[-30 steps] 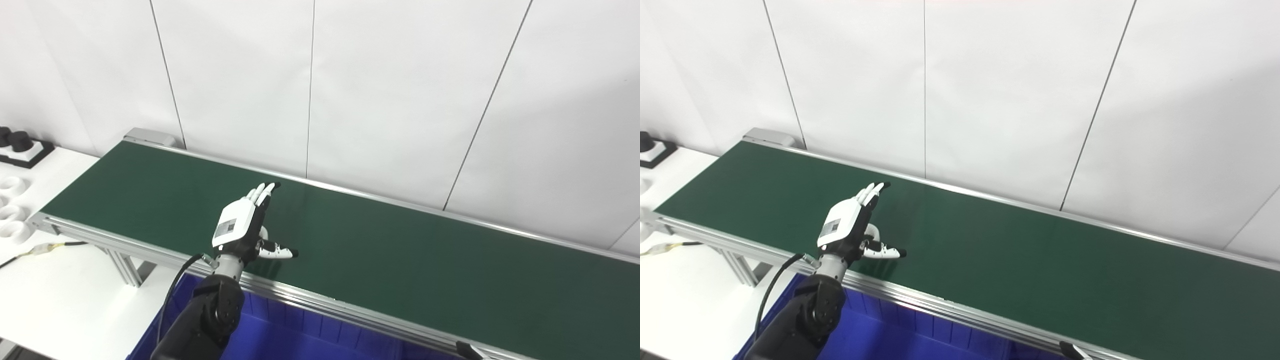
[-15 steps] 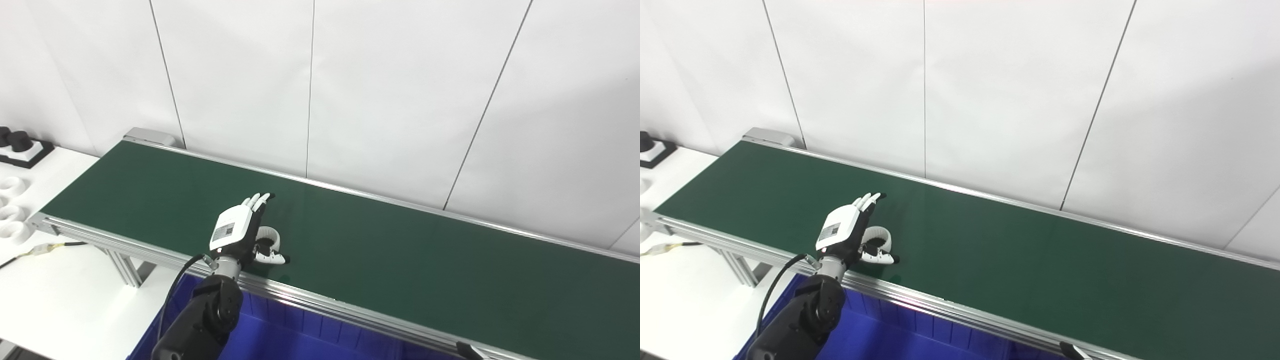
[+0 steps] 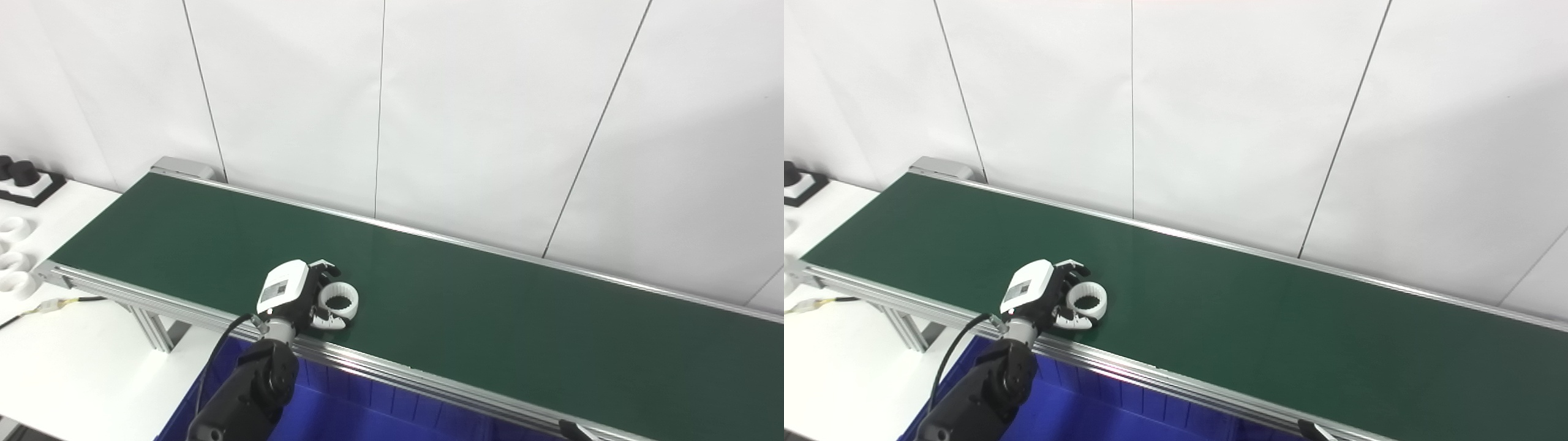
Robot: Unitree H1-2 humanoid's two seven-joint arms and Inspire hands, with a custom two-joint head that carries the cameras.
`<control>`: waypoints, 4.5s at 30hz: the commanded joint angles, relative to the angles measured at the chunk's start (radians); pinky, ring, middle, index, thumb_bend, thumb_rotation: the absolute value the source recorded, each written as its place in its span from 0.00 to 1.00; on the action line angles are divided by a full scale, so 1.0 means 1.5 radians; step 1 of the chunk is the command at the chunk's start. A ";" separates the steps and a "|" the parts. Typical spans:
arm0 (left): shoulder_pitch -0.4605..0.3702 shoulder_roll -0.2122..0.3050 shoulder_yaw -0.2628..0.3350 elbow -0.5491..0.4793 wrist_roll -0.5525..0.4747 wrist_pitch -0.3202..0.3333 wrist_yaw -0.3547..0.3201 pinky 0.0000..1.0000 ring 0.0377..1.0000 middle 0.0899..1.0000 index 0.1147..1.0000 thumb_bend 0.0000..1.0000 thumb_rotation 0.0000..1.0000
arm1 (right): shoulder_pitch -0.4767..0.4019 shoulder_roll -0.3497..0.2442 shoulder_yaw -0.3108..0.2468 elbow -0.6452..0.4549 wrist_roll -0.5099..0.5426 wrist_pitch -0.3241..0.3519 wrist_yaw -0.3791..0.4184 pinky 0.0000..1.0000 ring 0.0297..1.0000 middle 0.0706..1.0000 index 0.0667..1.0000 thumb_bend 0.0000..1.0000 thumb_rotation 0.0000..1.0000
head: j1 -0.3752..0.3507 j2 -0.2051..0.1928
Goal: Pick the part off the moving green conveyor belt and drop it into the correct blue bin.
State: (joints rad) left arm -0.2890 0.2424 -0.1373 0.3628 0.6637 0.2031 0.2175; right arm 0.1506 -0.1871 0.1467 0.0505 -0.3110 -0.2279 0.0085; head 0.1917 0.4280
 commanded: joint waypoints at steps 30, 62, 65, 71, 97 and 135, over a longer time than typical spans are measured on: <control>0.117 -0.021 0.032 -0.235 -0.093 -0.172 0.054 0.34 0.39 0.37 0.45 0.51 0.00 | -0.001 0.010 -0.002 -0.041 0.004 -0.023 -0.007 0.72 0.79 0.84 0.82 0.80 0.35 | -0.036 0.023; 0.249 0.043 -0.114 -0.333 -0.018 -0.340 -0.182 0.56 0.54 0.43 0.44 0.51 0.00 | -0.015 0.032 -0.004 -0.131 0.011 0.072 0.030 0.73 0.79 0.84 0.83 0.79 0.39 | -0.139 0.194; 0.238 0.046 -0.135 -0.343 0.013 -0.312 -0.227 0.59 0.57 0.44 0.43 0.51 0.00 | -0.017 0.031 -0.005 -0.128 0.013 0.065 0.030 0.73 0.79 0.84 0.83 0.78 0.37 | -0.138 0.194; 0.205 0.041 -0.181 -0.347 0.068 -0.264 -0.316 0.57 0.55 0.43 0.44 0.51 0.00 | -0.016 0.032 -0.007 -0.130 0.009 0.073 0.030 0.73 0.79 0.84 0.84 0.80 0.41 | -0.143 0.195; 0.185 -0.011 -0.224 -0.330 0.410 -0.038 -0.326 0.99 0.84 0.78 0.73 0.63 0.29 | -0.012 0.023 -0.012 -0.133 0.005 0.075 0.030 0.73 0.79 0.84 0.83 0.81 0.45 | -0.137 0.191; 0.287 -0.046 0.012 -0.357 -0.440 -0.214 -0.349 0.77 0.80 0.82 0.81 0.92 0.22 | 0.022 0.030 -0.004 -0.185 -0.008 0.076 0.032 0.71 0.79 0.84 0.84 0.81 0.46 | -0.197 0.211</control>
State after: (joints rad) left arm 0.1417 0.1799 -0.1289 -0.1562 0.0560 -0.0838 -0.2997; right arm 0.1877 -0.1425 0.1404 -0.1872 -0.3227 -0.1044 0.0592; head -0.0997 0.7409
